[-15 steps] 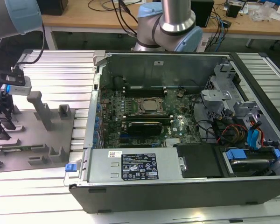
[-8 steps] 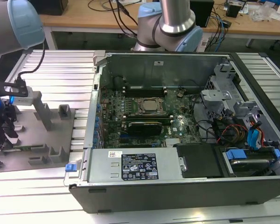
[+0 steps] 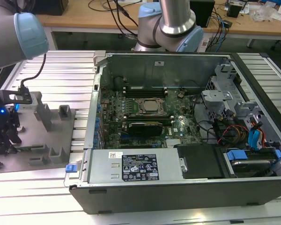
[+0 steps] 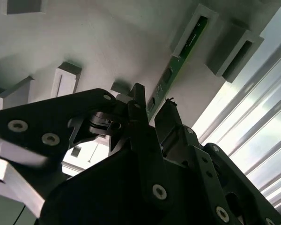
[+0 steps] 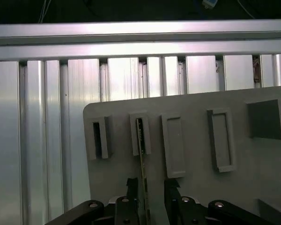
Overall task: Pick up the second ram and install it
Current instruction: 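Pick up the second ram and move it above second insertion slot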
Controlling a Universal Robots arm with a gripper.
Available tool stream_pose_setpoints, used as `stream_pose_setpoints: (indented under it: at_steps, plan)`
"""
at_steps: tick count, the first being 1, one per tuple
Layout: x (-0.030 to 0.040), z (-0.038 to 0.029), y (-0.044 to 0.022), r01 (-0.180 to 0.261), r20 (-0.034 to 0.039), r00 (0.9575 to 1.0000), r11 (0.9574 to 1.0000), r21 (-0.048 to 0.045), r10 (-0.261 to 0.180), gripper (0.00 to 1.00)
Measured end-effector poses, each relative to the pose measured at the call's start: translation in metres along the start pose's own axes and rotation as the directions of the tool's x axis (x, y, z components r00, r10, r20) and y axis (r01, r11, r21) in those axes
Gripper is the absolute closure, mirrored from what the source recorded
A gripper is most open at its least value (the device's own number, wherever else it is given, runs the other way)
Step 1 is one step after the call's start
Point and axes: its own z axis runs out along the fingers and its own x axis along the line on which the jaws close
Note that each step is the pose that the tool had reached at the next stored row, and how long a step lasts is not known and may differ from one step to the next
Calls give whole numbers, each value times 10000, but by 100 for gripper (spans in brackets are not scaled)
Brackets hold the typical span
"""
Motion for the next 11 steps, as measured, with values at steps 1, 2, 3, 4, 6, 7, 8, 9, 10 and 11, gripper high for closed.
stream_pose_setpoints:
  at_steps: [1, 2, 3, 4, 6, 7, 8, 9, 10, 11]
  plan:
    - [3, 19, -1, 44, -3, 10000, 10000, -2, -44, 64]
    - [3, 23, -1, 57, -4, 10000, 10000, -3, -57, 64]
    - [3, 23, -1, 59, -5, 10000, 10000, -3, -59, 64]
    - [3, 24, -1, 60, -4, 10000, 10000, -3, -60, 64]
    - [3, 25, -1, 61, -4, 10000, 10000, -3, -61, 65]
    - [3, 25, -1, 62, -4, 10000, 10000, -3, -62, 65]
    - [3, 25, -1, 63, -4, 10000, 10000, -2, -63, 72]
    - [3, 26, -1, 63, -4, 10000, 10000, -2, -63, 78]
    - [3, 26, -1, 64, -4, 10000, 10000, -2, -64, 85]
    - [3, 26, -1, 64, -4, 10000, 10000, -3, -64, 86]
